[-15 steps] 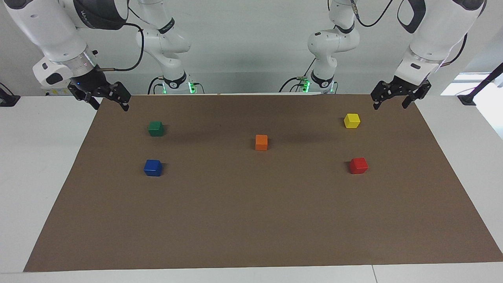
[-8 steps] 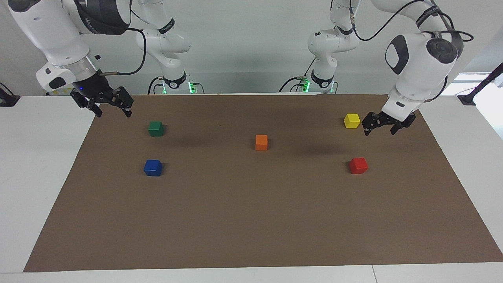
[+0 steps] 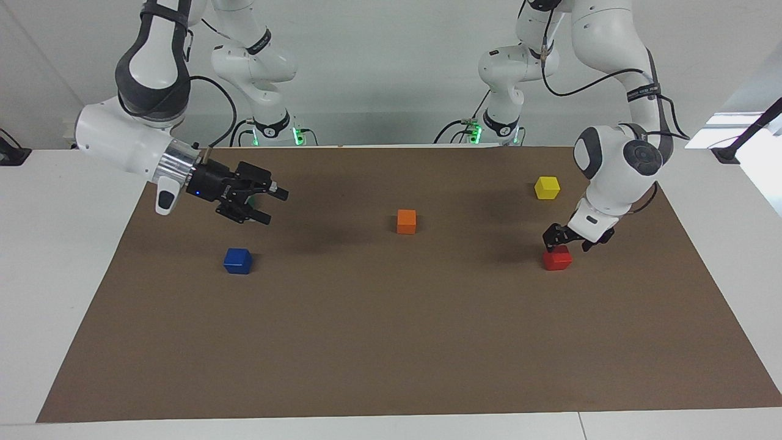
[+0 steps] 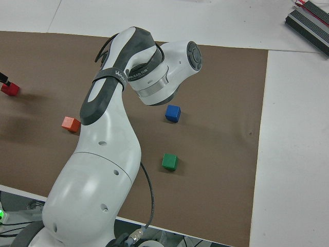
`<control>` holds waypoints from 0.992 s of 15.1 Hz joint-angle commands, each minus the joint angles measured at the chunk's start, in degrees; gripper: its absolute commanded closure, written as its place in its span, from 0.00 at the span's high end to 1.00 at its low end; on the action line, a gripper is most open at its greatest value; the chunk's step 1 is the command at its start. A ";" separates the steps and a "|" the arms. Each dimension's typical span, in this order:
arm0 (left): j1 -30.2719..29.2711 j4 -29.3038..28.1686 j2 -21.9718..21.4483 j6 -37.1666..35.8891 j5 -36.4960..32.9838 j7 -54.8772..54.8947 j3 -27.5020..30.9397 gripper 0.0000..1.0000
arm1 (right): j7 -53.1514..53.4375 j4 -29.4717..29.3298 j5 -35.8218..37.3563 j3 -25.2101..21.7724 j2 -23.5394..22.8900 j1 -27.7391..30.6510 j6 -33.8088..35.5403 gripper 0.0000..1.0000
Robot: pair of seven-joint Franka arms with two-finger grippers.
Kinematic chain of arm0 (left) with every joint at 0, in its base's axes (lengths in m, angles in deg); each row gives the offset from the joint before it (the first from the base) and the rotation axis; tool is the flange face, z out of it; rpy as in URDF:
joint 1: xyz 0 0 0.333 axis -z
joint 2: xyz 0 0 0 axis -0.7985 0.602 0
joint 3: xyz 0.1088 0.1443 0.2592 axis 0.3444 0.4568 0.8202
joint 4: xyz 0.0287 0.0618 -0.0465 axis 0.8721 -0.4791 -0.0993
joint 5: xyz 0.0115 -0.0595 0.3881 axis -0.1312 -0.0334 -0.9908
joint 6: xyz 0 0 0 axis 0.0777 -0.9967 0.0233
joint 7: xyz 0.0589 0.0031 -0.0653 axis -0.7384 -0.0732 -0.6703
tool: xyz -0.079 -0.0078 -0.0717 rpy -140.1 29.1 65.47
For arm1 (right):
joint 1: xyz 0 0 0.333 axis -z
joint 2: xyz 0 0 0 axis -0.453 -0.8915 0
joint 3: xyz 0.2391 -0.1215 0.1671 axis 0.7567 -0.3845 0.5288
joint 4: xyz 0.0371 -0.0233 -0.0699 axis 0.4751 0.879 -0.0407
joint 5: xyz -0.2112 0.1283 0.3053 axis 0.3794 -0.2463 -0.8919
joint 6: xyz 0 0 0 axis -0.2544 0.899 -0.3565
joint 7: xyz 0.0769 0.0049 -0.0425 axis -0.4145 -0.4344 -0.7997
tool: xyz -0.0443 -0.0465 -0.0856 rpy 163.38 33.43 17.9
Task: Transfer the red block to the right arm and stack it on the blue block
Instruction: 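Grasp the red block with the left gripper while the right gripper advances, then lift the red block toward the right gripper while the right gripper approaches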
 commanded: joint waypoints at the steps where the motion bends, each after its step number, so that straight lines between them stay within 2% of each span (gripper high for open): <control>1: 0.89 -0.66 2.08 3.51 0.58 -0.49 0.68 1.00 | -7.57 5.57 -12.38 -0.07 0.03 -1.84 3.10 1.00; 4: 0.62 -0.92 2.70 3.95 0.58 -0.05 0.77 1.00 | -10.22 7.78 -23.64 0.01 -3.39 -1.84 14.42 1.00; 7: 0.88 -2.50 2.70 6.15 0.58 -0.48 0.77 1.00 | -11.27 9.54 -31.04 0.01 -7.79 -3.32 23.75 1.00; 8: 0.97 -2.68 2.70 6.15 0.58 -0.49 0.77 0.97 | -12.32 9.72 -33.84 0.01 -9.80 -4.47 27.17 1.00; 9: 1.06 -3.29 2.61 6.33 0.58 -0.66 0.77 0.78 | -12.59 9.72 -36.14 0.01 -11.21 -5.52 29.20 1.00; 10: 1.06 -3.90 2.52 6.59 0.58 -1.36 0.77 0.49 | -12.51 9.72 -38.94 0.01 -12.10 -7.36 30.61 1.00; 11: 0.89 -3.82 2.44 6.33 0.58 -1.89 0.77 0.12 | -12.68 9.63 -41.67 0.01 -13.06 -8.77 31.85 1.00; 12: 0.63 -3.12 2.35 4.93 0.58 -1.98 0.68 0.00 | -12.77 9.28 -43.70 0.01 -14.29 -9.74 33.08 1.00; 15: 1.06 4.41 1.56 -9.00 1.02 -7.14 0.42 0.00 | -12.77 8.40 -49.93 0.10 -14.74 -14.04 33.44 1.00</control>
